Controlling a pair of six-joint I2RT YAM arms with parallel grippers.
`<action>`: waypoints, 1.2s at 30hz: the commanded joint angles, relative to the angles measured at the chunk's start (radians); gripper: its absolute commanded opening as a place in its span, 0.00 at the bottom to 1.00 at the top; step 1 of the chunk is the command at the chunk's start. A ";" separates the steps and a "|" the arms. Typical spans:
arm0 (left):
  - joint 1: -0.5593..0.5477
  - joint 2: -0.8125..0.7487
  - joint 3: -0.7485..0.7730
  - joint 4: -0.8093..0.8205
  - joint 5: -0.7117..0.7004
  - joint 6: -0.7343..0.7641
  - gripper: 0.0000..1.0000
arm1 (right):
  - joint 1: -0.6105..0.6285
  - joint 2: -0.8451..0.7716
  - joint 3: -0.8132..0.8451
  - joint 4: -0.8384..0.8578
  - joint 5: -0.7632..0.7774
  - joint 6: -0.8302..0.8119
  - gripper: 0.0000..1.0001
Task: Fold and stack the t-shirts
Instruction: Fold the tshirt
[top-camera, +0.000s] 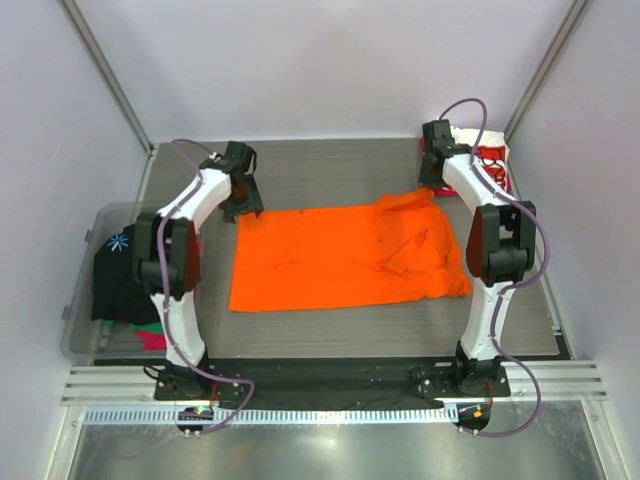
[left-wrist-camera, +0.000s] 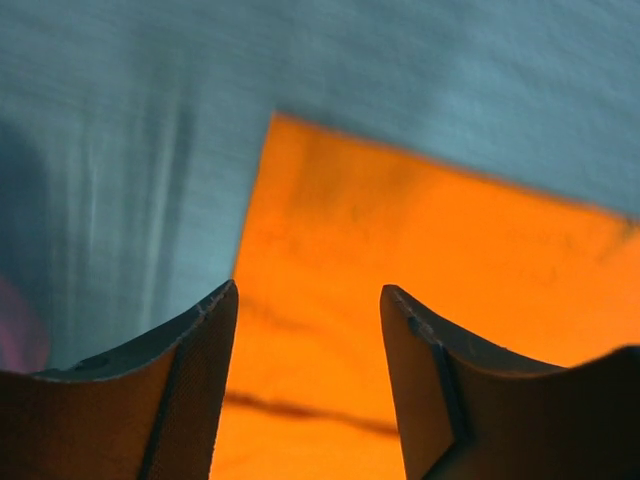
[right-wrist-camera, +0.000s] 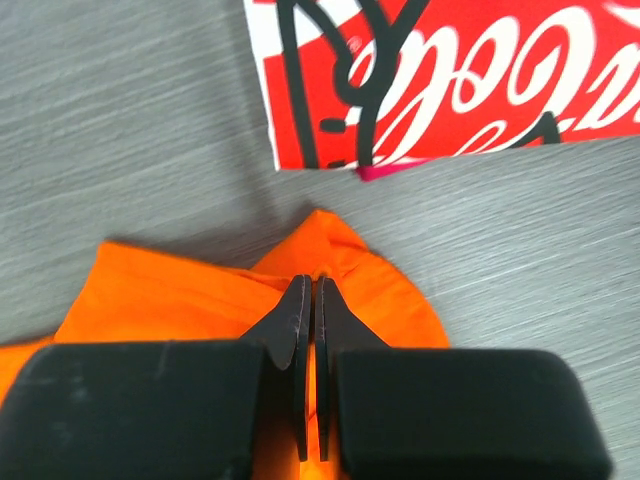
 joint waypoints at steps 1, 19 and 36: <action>0.073 0.131 0.138 -0.011 0.044 0.003 0.59 | 0.011 -0.038 0.000 0.019 -0.084 0.025 0.01; 0.114 0.289 0.225 0.057 0.108 -0.042 0.45 | 0.011 -0.024 -0.010 0.023 -0.179 0.052 0.01; 0.114 0.174 0.205 0.065 0.121 -0.058 0.00 | 0.011 -0.101 -0.010 0.023 -0.216 0.046 0.01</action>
